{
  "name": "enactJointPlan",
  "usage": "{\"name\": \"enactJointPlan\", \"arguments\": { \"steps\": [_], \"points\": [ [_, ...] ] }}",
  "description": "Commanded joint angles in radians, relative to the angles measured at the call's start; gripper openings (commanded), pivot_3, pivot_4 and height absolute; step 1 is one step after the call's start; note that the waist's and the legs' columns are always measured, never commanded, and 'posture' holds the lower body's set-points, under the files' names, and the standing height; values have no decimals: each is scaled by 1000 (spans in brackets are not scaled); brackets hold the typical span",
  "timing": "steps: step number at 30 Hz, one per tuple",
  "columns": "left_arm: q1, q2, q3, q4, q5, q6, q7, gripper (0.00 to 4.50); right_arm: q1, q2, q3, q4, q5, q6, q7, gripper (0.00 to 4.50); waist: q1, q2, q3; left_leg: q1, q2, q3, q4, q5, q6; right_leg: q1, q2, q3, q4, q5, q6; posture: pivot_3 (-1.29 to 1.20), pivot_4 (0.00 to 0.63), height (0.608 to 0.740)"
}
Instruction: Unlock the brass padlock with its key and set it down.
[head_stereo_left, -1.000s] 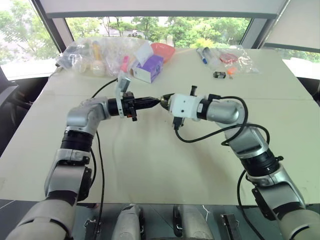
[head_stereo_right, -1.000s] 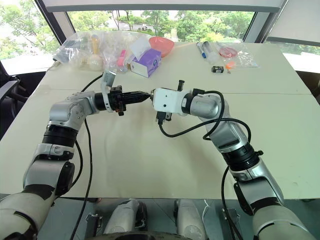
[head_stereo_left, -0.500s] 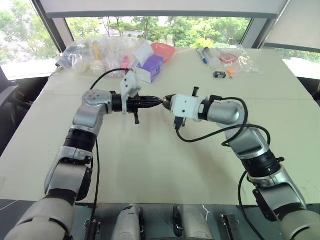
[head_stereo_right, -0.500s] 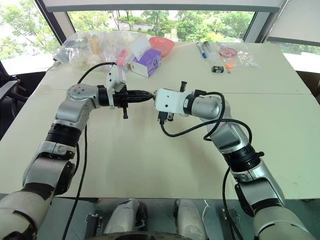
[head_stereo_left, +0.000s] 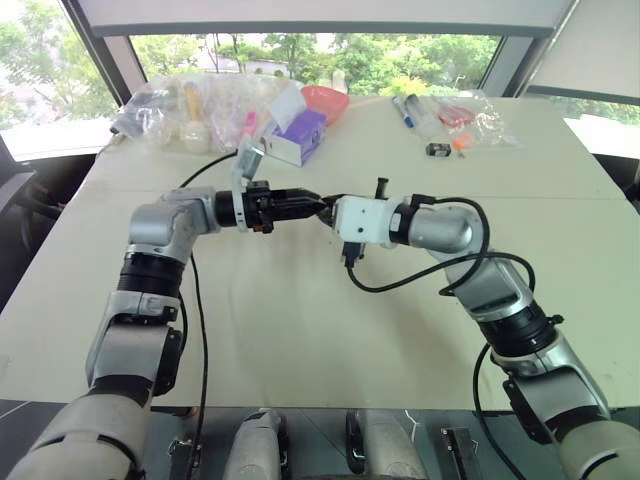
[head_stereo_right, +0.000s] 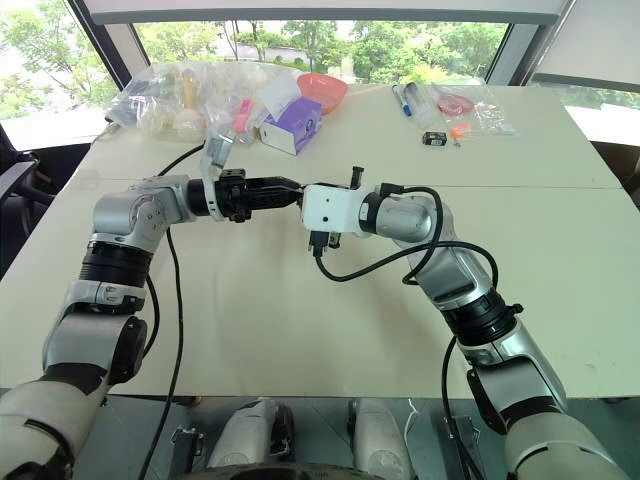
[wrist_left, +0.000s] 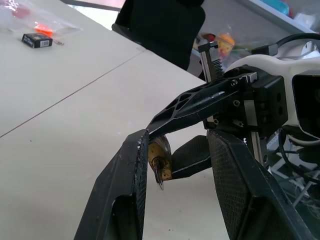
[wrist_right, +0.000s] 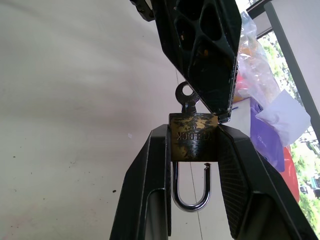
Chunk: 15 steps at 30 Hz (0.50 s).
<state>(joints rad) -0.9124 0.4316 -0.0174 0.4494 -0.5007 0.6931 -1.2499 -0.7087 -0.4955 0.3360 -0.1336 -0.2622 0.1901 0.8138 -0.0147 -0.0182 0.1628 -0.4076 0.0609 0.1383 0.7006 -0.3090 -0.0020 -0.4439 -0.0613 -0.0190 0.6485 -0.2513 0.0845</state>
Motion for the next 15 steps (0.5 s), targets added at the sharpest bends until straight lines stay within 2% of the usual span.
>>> {"name": "enactJointPlan", "arguments": {
  "steps": [1, 7, 15],
  "points": [
    [13, -3, -41, -20, 35, -15, 1, 1859, -26, 6, -26, -48, -2, -19, -26, 673, 1, 0, 0, 0, 0, 0, 0, 0, 0, 0, 0, 0, 0, 0, 0, 0, 150, 734],
    [7, -12, -56, 28, 85, -62, 30, 1859, -37, 13, -23, -49, -6, -20, -35, 673, 1, 0, 0, 0, 0, 0, 0, 0, 0, 0, 0, 0, 0, 0, 0, 0, 150, 734],
    [-10, -39, -21, 34, 53, -41, 31, 1859, -31, 14, -21, -62, -5, -12, -30, 673, 0, 0, 0, 0, 0, 0, 0, 0, 0, 0, 0, 0, 0, 0, 0, 0, 150, 734]
  ]
}}
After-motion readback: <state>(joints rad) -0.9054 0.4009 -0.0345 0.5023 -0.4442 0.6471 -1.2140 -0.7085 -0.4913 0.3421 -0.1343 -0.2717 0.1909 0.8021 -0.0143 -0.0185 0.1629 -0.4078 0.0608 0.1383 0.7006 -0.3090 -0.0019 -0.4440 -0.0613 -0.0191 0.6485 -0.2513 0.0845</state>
